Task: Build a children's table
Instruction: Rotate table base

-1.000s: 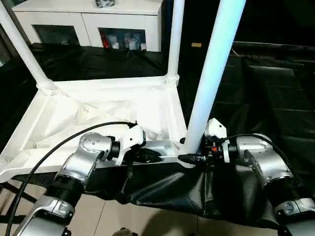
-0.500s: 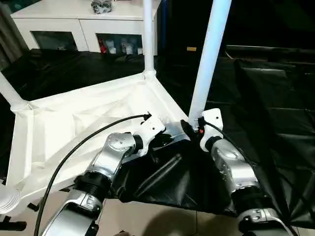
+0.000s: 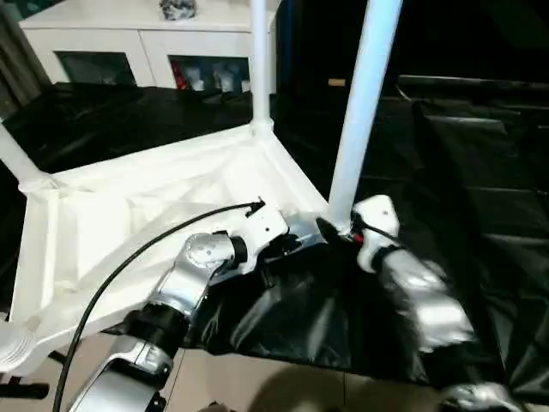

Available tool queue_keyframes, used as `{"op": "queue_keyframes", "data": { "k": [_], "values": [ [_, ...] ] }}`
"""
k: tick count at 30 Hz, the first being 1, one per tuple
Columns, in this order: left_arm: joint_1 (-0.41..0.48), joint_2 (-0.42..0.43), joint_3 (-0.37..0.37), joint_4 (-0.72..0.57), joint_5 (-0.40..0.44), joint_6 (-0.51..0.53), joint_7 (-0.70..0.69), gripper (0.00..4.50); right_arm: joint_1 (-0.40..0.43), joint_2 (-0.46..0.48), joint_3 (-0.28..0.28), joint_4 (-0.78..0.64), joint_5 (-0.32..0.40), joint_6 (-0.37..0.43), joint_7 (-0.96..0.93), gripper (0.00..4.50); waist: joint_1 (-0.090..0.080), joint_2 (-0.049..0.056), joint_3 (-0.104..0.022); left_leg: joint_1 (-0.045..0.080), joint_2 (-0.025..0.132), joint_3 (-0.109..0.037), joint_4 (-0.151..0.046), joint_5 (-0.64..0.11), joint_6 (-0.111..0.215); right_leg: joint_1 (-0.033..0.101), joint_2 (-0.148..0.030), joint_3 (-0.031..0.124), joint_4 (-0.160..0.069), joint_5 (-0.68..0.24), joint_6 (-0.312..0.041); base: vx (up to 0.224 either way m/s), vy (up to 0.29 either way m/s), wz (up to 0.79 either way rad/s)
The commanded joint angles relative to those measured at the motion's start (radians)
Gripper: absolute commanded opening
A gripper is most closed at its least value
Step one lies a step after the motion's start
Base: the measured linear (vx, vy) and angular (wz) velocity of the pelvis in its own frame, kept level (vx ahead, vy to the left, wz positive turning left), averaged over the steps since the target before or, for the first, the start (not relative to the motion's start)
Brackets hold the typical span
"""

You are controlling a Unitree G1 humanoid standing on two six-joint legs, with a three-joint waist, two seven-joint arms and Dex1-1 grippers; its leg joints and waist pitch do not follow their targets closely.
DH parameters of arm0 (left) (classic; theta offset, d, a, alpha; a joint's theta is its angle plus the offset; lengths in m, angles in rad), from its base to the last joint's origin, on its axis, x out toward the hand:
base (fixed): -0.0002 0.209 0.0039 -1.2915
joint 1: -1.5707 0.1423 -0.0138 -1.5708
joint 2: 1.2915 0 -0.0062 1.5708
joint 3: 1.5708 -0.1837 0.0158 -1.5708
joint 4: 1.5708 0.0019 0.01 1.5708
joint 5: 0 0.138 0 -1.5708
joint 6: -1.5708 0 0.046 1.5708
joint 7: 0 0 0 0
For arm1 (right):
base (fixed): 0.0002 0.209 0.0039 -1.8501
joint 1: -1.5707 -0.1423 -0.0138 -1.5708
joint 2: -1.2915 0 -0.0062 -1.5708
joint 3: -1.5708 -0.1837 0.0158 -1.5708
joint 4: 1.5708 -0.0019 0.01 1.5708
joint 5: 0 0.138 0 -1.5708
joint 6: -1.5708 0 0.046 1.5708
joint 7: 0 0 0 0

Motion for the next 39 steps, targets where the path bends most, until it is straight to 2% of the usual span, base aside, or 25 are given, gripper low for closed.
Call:
{"op": "queue_keyframes", "data": {
  "k": [1,2,3,5,6,7,8,10,13,15,18,19,20,21,24,25,27,28,29,30,31,33,34,37,39],
  "values": [
    [-0.009,0.002,0.008,-0.003,-0.007,-0.014,0.004,0.0,0.013,-0.013,0.021,-0.045,0.035,0.019,0.064,3.73,-0.004,-0.011,-0.055,-0.003,0.03,-0.019,-0.075,-0.295,0.038,0.045,-0.048,0.04,-0.088,-0.323,-0.16,0.0,0.0,0.0],
    [-0.007,0.006,0.008,-0.007,-0.009,-0.013,-0.001,0.0,0.023,-0.037,0.009,-0.065,0.05,0.021,0.092,3.78,-0.002,-0.012,-0.054,0.001,0.031,-0.017,-0.074,-0.297,0.041,0.042,-0.048,0.041,-0.091,-0.341,-0.159,0.0,0.0,0.0],
    [-0.004,0.013,0.006,-0.005,-0.011,-0.017,-0.008,0.0,0.053,-0.103,-0.022,-0.116,0.105,0.034,0.182,3.91,0.0,-0.014,-0.055,-0.002,0.031,-0.018,-0.074,-0.287,0.048,0.045,-0.048,0.04,-0.09,-0.344,-0.158,0.0,0.0,0.0],
    [-0.003,0.022,0.002,-0.004,-0.009,-0.024,-0.016,0.0,0.076,-0.152,-0.041,-0.153,0.149,0.05,0.257,4.04,0.006,-0.014,-0.056,-0.001,0.034,-0.018,-0.071,-0.275,0.065,0.046,-0.048,0.042,-0.09,-0.322,-0.16,0.0,0.0,0.0],
    [-0.003,0.022,0.002,-0.005,-0.009,-0.025,-0.016,0.0,0.077,-0.153,-0.041,-0.154,0.15,0.05,0.259,4.13,0.005,-0.014,-0.056,-0.003,0.034,-0.018,-0.07,-0.267,0.066,0.046,-0.048,0.042,-0.088,-0.312,-0.164,0.0,0.0,0.0],
    [0.003,0.027,0.002,-0.018,-0.015,-0.025,-0.022,0.0,0.101,-0.203,-0.044,-0.185,0.173,0.064,0.313,4.17,0.005,-0.017,-0.057,-0.01,0.032,-0.019,-0.071,-0.257,0.069,0.05,-0.049,0.038,-0.085,-0.306,-0.169,0.0,0.0,0.0],
    [0.007,0.031,0.003,-0.028,-0.021,-0.025,-0.029,0.0,0.114,-0.233,-0.048,-0.203,0.184,0.073,0.345,4.35,0.006,-0.015,-0.055,-0.013,0.032,-0.021,-0.071,-0.259,0.073,0.051,-0.049,0.036,-0.088,-0.332,-0.16,0.0,0.0,0.0],
    [0.014,0.039,0.002,-0.044,-0.027,-0.033,-0.042,0.0,0.13,-0.279,-0.06,-0.224,0.19,0.076,0.381,4.44,0.008,-0.016,-0.059,-0.009,0.033,-0.019,-0.067,-0.246,0.078,0.049,-0.051,0.038,-0.089,-0.331,-0.161,0.0,0.0,0.0],
    [0.015,0.041,0.001,-0.049,-0.028,-0.043,-0.045,0.0,0.135,-0.301,-0.073,-0.238,0.203,0.088,0.397,4.44,0.005,-0.018,-0.059,-0.014,0.031,-0.018,-0.064,-0.221,0.088,0.049,-0.049,0.035,-0.086,-0.308,-0.172,0.0,0.0,0.0],
    [0.017,0.036,0.013,-0.053,-0.034,-0.054,-0.025,0.0,0.146,-0.324,-0.08,-0.273,0.24,0.113,0.425,4.44,0.007,-0.017,-0.059,-0.012,0.032,-0.018,-0.062,-0.217,0.092,0.047,-0.049,0.034,-0.087,-0.31,-0.177,0.0,0.0,0.0],
    [0.022,0.017,0.049,-0.088,-0.081,-0.011,-0.017,0.0,0.157,-0.319,-0.061,-0.312,0.257,0.136,0.433,4.44,0.01,-0.019,-0.061,-0.014,0.034,-0.018,-0.06,-0.189,0.102,0.048,-0.049,0.034,-0.081,-0.268,-0.184,0.0,0.0,0.0],
    [0.022,0.017,0.049,-0.088,-0.081,-0.011,-0.017,0.28,0.157,-0.319,-0.061,-0.312,0.257,0.136,0.433,4.49,0.012,-0.017,-0.063,-0.013,0.034,-0.018,-0.059,-0.177,0.104,0.048,-0.049,0.033,-0.078,-0.255,-0.193,0.0,0.0,0.0],
    [0.038,0.016,0.073,-0.155,-0.132,0.059,-0.045,0.28,0.163,-0.301,-0.03,-0.344,0.265,0.158,0.43,4.49,0.011,-0.023,-0.063,-0.014,0.034,-0.016,-0.058,-0.172,0.105,0.048,-0.049,0.033,-0.076,-0.249,-0.2,0.0,0.0,0.0],
    [0.05,0.024,0.08,-0.192,-0.151,0.085,-0.06,0.58,0.162,-0.288,-0.014,-0.352,0.26,0.162,0.419,4.5,0.016,-0.019,-0.065,-0.017,0.036,-0.017,-0.057,-0.156,0.107,0.05,-0.053,0.034,-0.072,-0.231,-0.214,0.0,0.0,0.0],
    [0.078,0.041,0.103,-0.263,-0.18,0.131,-0.062,0.72,0.157,-0.259,0.012,-0.358,0.245,0.162,0.395,4.5,0.013,-0.014,-0.065,-0.014,0.039,-0.018,-0.058,-0.157,0.105,0.044,-0.048,0.032,-0.067,-0.19,-0.234,0.0,0.0,0.0],
    [0.09,0.048,0.113,-0.289,-0.191,0.151,-0.062,0.72,0.156,-0.25,0.02,-0.362,0.242,0.163,0.387,4.5,0.011,-0.016,-0.064,-0.013,0.039,-0.017,-0.058,-0.164,0.101,0.045,-0.048,0.033,-0.065,-0.18,-0.235,0.0,0.0,0.0],
    [0.148,0.083,0.144,-0.386,-0.216,0.208,-0.063,1.09,0.145,-0.212,0.037,-0.372,0.243,0.186,0.352,4.5,0.01,-0.017,-0.061,-0.013,0.038,-0.018,-0.061,-0.184,0.091,0.046,-0.048,0.034,-0.066,-0.211,-0.224,0.0,0.0,0.0],
    [0.148,0.083,0.144,-0.386,-0.216,0.208,-0.063,1.09,0.145,-0.212,0.037,-0.372,0.243,0.186,0.352,4.5,0.008,-0.016,-0.06,-0.016,0.038,-0.019,-0.063,-0.184,0.088,0.048,-0.049,0.034,-0.066,-0.217,-0.221,0.0,0.0,0.0],
    [0.174,0.101,0.149,-0.425,-0.222,0.228,-0.068,1.12,0.142,-0.199,0.044,-0.373,0.24,0.187,0.343,4.5,0.006,-0.013,-0.059,-0.01,0.037,-0.017,-0.064,-0.203,0.081,0.041,-0.045,0.033,-0.072,-0.254,-0.205,0.0,0.0,0.0],
    [0.197,0.117,0.152,-0.458,-0.226,0.243,-0.074,1.12,0.14,-0.19,0.052,-0.376,0.237,0.187,0.337,4.5,0.004,-0.028,-0.058,-0.011,0.038,-0.016,-0.064,-0.207,0.079,0.042,-0.046,0.034,-0.073,-0.265,-0.197,0.0,0.0,0.0],
    [0.224,0.134,0.154,-0.502,-0.234,0.269,-0.078,1.31,0.139,-0.18,0.059,-0.378,0.239,0.195,0.329,4.5,0.007,-0.02,-0.058,-0.011,0.038,-0.018,-0.066,-0.201,0.073,0.041,-0.046,0.035,-0.072,-0.279,-0.19,0.0,0.0,0.0],
    [0.295,0.173,0.167,-0.616,-0.263,0.347,-0.085,1.52,0.122,-0.144,0.074,-0.359,0.232,0.204,0.295,4.5,0.008,-0.034,-0.056,-0.011,0.041,-0.018,-0.068,-0.202,0.066,0.04,-0.047,0.037,-0.069,-0.277,-0.19,0.0,0.0,0.0],
    [0.329,0.191,0.174,-0.67,-0.278,0.386,-0.091,1.55,0.111,-0.125,0.081,-0.341,0.224,0.201,0.276,4.5,0.008,-0.033,-0.055,-0.013,0.042,-0.019,-0.072,-0.195,0.062,0.039,-0.048,0.037,-0.067,-0.28,-0.19,0.0,0.0,0.0],
    [0.413,0.251,0.19,-0.793,-0.325,0.469,-0.119,1.85,0.076,-0.081,0.102,-0.283,0.204,0.181,0.233,4.5,0.008,-0.027,-0.052,-0.004,0.042,-0.018,-0.074,-0.218,0.039,0.03,-0.043,0.039,-0.067,-0.287,-0.193,0.0,0.0,0.0],
    [0.459,0.283,0.208,-0.856,-0.351,0.518,-0.128,1.95,0.05,-0.048,0.111,-0.248,0.192,0.175,0.206,4.5,0.008,-0.031,-0.05,0.0,0.041,-0.016,-0.077,-0.246,0.023,0.027,-0.039,0.041,-0.069,-0.292,-0.183,0.0,0.0,0.0]
  ]
}}
